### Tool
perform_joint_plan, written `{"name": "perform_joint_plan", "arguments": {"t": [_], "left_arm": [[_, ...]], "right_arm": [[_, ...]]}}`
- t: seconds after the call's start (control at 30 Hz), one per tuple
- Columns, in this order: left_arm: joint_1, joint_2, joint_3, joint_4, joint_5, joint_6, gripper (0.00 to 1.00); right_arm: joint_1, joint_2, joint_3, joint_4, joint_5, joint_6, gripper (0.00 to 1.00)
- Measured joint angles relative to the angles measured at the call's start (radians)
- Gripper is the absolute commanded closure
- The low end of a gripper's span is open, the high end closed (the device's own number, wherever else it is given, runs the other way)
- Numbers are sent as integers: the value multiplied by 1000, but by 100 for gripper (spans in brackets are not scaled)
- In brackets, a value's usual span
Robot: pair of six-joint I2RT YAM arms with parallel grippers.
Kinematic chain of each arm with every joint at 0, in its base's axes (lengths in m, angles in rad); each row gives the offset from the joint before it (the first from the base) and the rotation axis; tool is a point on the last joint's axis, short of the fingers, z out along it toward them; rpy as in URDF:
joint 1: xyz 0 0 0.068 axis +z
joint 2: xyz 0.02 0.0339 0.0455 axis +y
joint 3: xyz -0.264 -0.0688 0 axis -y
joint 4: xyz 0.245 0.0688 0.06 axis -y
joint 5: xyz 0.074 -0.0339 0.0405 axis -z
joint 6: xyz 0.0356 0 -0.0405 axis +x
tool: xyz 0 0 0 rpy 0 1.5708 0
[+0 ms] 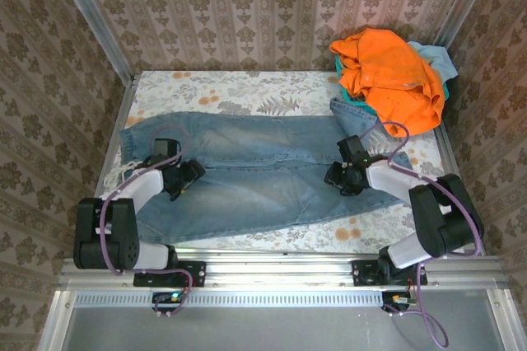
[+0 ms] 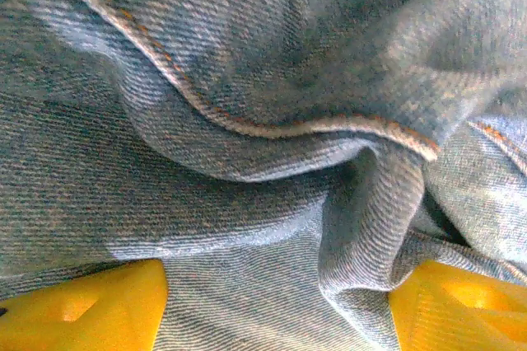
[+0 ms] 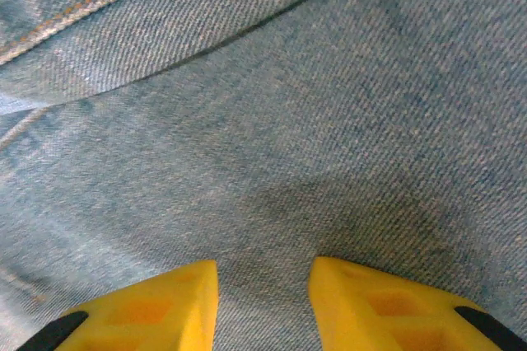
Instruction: Fold and stack the trousers
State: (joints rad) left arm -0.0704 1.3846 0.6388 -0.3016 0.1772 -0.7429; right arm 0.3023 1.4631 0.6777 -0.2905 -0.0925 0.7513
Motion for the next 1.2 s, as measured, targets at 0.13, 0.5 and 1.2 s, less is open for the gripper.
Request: {"name": "perform_joint_plan", "arguments": {"t": [0.13, 0.5, 1.2], "left_arm": [[46, 72, 70, 2, 20, 1, 29], [179, 29, 61, 17, 37, 2, 30], [69, 84, 421, -87, 20, 52, 34]], "right_arm": [[40, -98, -74, -23, -2, 47, 61], [177, -351, -275, -12, -43, 247, 61], [-149, 294, 659, -289, 222, -157, 34]]}}
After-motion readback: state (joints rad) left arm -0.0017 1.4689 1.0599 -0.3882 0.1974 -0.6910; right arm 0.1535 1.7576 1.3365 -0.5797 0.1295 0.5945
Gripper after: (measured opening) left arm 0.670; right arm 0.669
